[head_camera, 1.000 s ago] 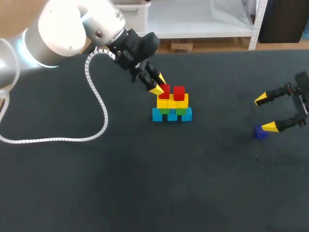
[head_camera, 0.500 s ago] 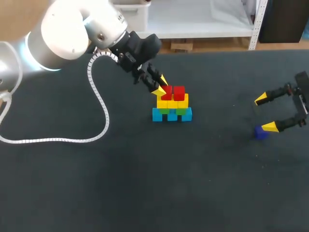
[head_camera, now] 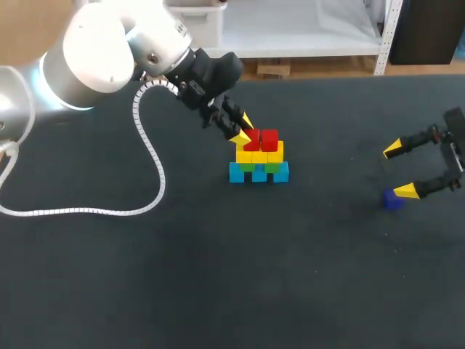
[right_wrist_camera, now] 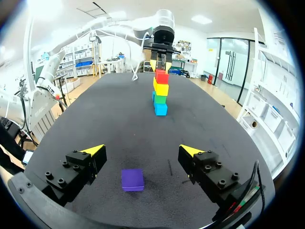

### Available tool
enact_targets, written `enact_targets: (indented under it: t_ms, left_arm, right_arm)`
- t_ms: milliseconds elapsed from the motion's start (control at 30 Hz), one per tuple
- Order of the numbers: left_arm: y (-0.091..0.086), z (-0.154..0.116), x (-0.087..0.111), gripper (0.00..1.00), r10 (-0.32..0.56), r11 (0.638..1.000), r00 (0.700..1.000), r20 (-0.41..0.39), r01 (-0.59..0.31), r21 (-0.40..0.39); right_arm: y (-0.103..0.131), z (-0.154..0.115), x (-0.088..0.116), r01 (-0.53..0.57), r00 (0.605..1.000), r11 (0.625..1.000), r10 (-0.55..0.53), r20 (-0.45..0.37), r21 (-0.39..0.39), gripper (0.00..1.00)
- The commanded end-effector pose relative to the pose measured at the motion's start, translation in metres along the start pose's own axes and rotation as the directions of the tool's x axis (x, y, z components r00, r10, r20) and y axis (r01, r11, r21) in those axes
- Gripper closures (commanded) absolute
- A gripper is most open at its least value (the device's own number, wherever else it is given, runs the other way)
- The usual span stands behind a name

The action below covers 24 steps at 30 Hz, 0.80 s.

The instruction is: Place the blue cubes, place green cubes on the blue cubes, place the yellow cubes on the green cubes, then place the red cubes on the yellow cubes, and place purple cube on the red cubes.

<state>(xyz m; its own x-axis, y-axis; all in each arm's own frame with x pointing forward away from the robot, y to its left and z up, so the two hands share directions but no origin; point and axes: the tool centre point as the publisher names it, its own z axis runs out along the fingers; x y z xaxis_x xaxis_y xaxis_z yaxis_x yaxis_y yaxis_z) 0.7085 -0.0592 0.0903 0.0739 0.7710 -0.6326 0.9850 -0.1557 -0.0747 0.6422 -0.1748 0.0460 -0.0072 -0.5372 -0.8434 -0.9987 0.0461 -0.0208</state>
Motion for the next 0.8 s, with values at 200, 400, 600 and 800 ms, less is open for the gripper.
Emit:
enact_targets:
  t_ms: [200, 400, 600, 800]
  left_arm:
    - [0.0010, 0.0008, 0.0008, 1.00, -0.004, 1.000, 1.000, 0.002, 0.004, -0.003]
    - [0.0019, 0.0018, 0.0002, 1.00, -0.001, 1.000, 1.000, 0.004, 0.001, 0.000]
    - [0.0023, 0.0022, -0.0001, 1.00, 0.003, 1.000, 1.000, 0.005, -0.003, 0.001]
    - [0.0027, 0.0024, -0.0002, 1.00, 0.003, 1.000, 1.000, 0.004, -0.003, 0.001]
  right_arm:
    - [-0.0001, 0.0000, 0.0000, 0.001, 1.000, 1.000, -0.001, 0.001, 0.000, 0.00]
    - [-0.0001, 0.0000, 0.0000, 0.001, 1.000, 1.000, -0.001, 0.001, 0.000, 0.00]
    - [-0.0001, 0.0000, 0.0000, 0.001, 1.000, 1.000, -0.001, 0.001, 0.000, 0.00]
    - [-0.0001, 0.0000, 0.0000, 0.001, 1.000, 1.000, -0.001, 0.001, 0.000, 0.00]
